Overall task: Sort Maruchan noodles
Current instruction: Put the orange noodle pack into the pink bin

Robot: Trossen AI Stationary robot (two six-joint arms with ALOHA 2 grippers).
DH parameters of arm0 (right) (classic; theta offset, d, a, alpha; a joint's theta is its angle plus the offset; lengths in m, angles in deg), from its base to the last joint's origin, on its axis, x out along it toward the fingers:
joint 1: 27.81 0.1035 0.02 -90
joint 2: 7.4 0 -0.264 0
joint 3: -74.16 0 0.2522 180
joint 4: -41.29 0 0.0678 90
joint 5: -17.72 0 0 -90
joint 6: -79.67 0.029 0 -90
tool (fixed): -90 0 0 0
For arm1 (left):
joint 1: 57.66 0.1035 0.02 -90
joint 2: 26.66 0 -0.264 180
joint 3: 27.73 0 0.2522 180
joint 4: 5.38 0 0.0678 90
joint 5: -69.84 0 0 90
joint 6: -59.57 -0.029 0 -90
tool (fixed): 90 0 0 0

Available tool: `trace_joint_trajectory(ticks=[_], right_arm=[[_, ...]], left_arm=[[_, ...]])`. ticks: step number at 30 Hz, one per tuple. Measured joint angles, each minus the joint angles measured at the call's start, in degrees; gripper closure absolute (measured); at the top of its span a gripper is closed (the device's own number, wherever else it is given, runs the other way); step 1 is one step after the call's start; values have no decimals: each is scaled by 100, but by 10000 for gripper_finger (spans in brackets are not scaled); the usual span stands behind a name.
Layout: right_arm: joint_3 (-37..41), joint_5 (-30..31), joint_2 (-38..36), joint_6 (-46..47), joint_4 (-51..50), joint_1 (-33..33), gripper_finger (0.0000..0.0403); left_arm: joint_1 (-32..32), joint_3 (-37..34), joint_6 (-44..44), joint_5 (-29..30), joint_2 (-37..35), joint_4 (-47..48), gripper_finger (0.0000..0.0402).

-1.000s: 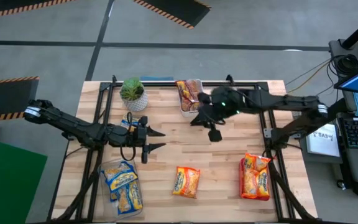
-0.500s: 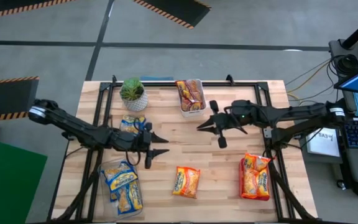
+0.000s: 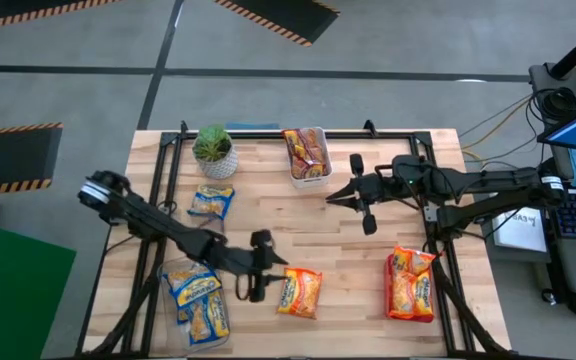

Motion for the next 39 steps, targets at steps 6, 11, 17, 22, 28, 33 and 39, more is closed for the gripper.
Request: trace_joint_trajectory(ticks=[6,11,17,22,28,33,39], right_arm=[[-2,0,8,-67,3,0,385],[-2,0,36,191,-7,0,385],[-2,-61,58,556,-8,13,385],[-2,-60,60,561,-63,57,385],[-2,-63,60,702,-336,103,385],[-2,-61,62,746,-557,103,385],[-2,-61,65,882,-709,103,385]], left_arm=[[-5,1009,-20,-590,904,1286,263],[2,1589,-133,-1559,1578,1300,303],[28,1896,-134,-1921,2070,1338,360],[57,1851,-119,-1933,2171,1123,395],[171,1800,8,-1940,2236,978,401],[275,1795,-54,-1953,2265,979,401],[513,1799,-280,-1492,2255,1270,401]])
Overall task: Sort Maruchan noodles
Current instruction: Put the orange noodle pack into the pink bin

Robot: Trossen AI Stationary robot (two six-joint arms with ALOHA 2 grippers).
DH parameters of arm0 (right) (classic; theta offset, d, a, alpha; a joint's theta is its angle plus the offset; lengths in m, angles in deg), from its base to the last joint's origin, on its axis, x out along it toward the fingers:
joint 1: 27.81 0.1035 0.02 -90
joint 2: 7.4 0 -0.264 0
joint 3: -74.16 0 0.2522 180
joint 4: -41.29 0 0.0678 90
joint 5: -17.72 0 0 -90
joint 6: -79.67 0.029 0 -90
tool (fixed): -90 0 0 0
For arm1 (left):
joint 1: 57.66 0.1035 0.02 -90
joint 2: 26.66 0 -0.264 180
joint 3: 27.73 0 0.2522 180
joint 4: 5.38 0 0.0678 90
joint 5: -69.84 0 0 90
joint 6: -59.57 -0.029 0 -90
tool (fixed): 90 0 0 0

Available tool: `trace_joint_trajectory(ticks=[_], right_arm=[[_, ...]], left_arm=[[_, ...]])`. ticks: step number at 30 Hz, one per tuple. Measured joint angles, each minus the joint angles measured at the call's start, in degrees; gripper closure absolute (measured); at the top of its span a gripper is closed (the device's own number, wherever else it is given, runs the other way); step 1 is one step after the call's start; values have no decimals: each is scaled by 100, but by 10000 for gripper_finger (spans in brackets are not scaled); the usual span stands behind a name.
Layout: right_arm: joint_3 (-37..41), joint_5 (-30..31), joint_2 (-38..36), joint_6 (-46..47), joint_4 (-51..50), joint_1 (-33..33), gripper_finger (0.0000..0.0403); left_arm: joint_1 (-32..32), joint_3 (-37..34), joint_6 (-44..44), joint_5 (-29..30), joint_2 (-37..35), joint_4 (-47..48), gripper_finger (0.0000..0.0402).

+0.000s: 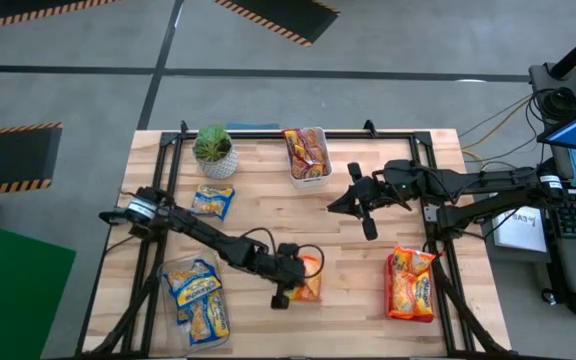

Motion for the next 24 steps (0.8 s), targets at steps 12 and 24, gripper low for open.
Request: trace_joint_trajectory(ticks=[12,24], right_arm=[[0,1033,82,1612,-950,-25,385],[0,1204,1077,2463,-1705,-52,385]], left_arm=[[221,-58,-1204,1118,-706,1235,402],[-134,-284,-859,1120,-1041,1516,402]])
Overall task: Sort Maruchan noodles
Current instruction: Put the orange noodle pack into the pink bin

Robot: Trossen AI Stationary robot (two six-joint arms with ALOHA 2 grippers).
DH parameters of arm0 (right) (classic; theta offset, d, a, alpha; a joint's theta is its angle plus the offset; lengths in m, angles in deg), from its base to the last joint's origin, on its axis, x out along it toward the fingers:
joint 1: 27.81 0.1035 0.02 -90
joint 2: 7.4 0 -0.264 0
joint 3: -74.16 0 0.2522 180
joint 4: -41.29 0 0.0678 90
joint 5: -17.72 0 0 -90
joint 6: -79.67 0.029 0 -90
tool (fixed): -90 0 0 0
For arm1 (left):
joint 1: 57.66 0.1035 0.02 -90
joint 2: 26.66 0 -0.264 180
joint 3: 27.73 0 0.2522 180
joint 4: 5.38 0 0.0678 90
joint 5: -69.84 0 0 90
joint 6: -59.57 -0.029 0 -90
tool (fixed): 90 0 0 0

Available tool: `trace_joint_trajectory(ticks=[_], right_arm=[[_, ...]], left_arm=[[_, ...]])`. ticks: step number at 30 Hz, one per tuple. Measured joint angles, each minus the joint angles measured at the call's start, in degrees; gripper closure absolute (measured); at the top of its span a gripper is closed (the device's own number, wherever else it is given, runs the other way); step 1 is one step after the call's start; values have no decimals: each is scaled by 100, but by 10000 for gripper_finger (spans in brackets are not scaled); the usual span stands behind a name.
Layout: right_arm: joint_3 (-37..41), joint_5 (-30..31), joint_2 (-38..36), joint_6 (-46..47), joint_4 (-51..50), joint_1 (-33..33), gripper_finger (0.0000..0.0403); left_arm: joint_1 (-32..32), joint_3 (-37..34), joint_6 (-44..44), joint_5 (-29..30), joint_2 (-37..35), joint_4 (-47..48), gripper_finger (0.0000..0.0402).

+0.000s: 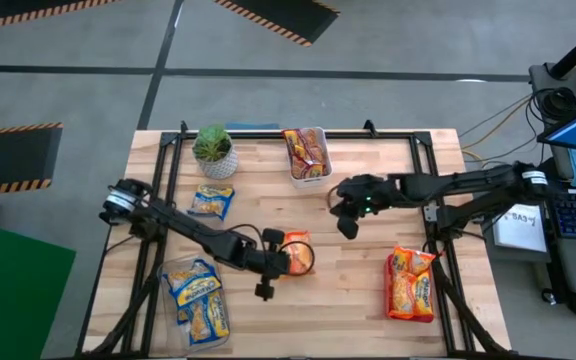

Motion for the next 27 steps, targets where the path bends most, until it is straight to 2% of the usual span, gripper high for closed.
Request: trace_joint_trajectory(ticks=[6,10,15,23,27], right_arm=[[0,-4,586,112,59,0,384],[0,-300,901,339,183,0,361],[0,-658,1184,764,424,0,297],[0,-762,1550,1049,817,0,177],[0,-800,1736,1067,1144,13,132]], left_arm=[[-357,-301,123,603,-15,-415,401],[-520,-436,268,728,-20,-870,402],[-602,-600,641,750,-20,-1035,402],[-649,-689,790,760,-20,-1167,401],[-638,-1103,742,864,-17,-2100,401]])
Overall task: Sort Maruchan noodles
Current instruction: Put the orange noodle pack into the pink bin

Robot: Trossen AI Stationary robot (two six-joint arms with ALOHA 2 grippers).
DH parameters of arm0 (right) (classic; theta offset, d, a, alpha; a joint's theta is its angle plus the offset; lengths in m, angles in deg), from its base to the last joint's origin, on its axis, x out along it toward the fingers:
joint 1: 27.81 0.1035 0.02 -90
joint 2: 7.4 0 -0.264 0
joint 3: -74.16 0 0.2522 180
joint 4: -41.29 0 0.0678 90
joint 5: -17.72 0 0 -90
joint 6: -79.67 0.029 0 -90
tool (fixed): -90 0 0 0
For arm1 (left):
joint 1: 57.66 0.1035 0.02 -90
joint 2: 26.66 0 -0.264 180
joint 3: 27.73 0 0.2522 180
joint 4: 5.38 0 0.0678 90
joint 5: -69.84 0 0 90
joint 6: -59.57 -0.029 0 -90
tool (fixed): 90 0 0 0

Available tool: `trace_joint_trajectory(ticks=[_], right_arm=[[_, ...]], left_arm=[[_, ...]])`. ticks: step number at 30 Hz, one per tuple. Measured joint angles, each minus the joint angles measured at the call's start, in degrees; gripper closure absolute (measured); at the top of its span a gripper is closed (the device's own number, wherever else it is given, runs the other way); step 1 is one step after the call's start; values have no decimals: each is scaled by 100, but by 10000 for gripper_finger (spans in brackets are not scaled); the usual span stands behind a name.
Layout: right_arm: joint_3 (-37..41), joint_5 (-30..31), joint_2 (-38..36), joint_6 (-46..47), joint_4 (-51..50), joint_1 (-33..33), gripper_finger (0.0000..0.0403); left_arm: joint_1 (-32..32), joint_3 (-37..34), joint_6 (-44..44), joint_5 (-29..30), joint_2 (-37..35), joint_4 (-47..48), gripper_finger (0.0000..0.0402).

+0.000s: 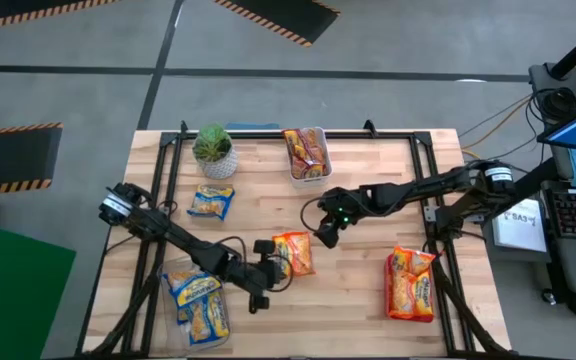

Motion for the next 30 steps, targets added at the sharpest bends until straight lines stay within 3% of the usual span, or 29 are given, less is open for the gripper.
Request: trace_joint_trajectory(ticks=[8,16,30], right_arm=[[0,-193,508,166,698,0,77],[0,-561,971,355,1340,0,67],[0,-622,1316,358,1995,0,67]], left_arm=[[13,-986,278,189,2,-1728,401],[68,-1272,293,194,277,-2653,402],[113,-1201,533,187,664,-2758,401]])
